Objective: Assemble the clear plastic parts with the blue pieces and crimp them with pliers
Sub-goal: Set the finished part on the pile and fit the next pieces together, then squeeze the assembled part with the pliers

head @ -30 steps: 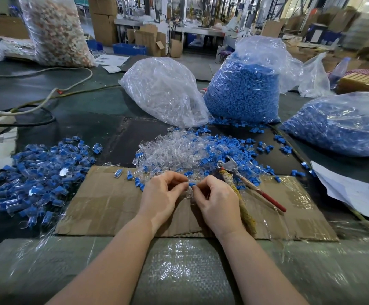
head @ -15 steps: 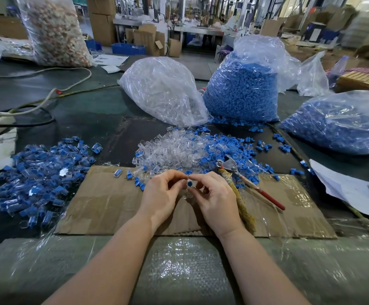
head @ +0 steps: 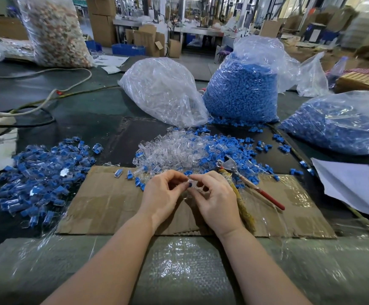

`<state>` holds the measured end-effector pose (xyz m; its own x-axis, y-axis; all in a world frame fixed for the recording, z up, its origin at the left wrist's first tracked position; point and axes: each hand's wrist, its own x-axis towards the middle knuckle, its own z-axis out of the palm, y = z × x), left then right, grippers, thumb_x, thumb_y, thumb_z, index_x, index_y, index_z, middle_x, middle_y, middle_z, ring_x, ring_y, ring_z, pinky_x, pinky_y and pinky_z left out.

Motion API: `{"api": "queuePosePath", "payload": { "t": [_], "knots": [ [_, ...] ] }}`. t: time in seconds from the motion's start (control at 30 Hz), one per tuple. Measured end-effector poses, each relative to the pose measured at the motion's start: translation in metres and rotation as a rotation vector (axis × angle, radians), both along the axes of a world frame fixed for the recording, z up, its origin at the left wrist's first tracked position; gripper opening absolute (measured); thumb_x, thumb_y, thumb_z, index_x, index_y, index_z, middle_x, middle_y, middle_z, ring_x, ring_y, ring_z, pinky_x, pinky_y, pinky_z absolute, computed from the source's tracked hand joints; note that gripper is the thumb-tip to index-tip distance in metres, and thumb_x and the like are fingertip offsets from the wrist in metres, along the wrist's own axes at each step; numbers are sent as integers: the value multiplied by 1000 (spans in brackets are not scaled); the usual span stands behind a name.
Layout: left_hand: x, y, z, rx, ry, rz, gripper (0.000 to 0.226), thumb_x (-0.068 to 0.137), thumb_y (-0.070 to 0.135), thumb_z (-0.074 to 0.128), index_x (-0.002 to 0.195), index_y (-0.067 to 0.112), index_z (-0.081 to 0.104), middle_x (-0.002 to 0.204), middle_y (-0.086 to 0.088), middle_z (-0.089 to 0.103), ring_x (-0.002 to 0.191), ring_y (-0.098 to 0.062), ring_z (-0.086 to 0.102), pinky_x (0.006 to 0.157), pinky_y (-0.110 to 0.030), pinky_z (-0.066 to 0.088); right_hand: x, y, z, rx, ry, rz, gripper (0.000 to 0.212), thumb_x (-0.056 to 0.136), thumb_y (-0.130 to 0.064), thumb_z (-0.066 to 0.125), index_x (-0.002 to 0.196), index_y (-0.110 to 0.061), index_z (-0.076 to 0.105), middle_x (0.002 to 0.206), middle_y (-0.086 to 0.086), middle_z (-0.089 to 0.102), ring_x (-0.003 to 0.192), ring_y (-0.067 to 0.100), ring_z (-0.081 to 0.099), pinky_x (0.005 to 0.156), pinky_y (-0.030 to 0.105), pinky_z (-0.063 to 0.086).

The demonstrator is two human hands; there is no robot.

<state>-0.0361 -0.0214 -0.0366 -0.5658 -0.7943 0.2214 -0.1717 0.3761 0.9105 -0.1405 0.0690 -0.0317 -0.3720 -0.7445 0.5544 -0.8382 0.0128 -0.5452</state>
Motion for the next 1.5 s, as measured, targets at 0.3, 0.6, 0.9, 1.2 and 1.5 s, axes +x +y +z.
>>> {"api": "queuePosePath", "payload": {
  "t": [0.3, 0.6, 0.9, 1.2, 1.5],
  "knots": [
    [0, -3, -2, 85, 62, 32, 14, 82, 9, 69, 80, 22, 67, 75, 6, 67, 67, 5, 59, 60, -5, 43, -19, 12, 15, 514, 62, -701, 56, 88, -51, 50, 133, -19, 41, 136, 11, 45, 125, 31, 39, 102, 48, 28],
    [-3, -11, 0, 232, 143, 80, 11, 80, 10, 70, 78, 20, 67, 72, 1, 67, 65, -2, 59, 57, -8, 44, -27, 25, 21, 743, 159, -685, 44, 93, -47, 43, 122, -15, 42, 130, 13, 46, 117, 29, 43, 95, 42, 37],
    [-10, -20, 9, 612, 253, 161, 6, 80, 11, 72, 79, 16, 68, 62, 1, 68, 46, -5, 59, 37, -15, 40, -7, 19, 50, 665, -149, -151, 27, 98, -40, 35, 78, -22, 41, 84, -1, 49, 75, 15, 48, 62, 30, 35],
    [-12, -19, 11, 642, 265, 186, 8, 81, 8, 70, 76, 15, 68, 56, 1, 66, 40, -5, 57, 36, -16, 40, 2, 22, 71, 738, -447, 41, 24, 90, -15, 48, 67, -16, 39, 59, -2, 37, 47, 11, 33, 43, 23, 24],
    [-13, -20, 10, 611, 241, 234, 8, 80, 12, 71, 76, 19, 69, 58, 2, 68, 46, -6, 62, 40, -17, 42, 3, 20, 81, 862, -435, 100, 19, 88, -6, 43, 74, -17, 42, 65, -1, 43, 52, 11, 38, 44, 22, 27]
  ]
}}
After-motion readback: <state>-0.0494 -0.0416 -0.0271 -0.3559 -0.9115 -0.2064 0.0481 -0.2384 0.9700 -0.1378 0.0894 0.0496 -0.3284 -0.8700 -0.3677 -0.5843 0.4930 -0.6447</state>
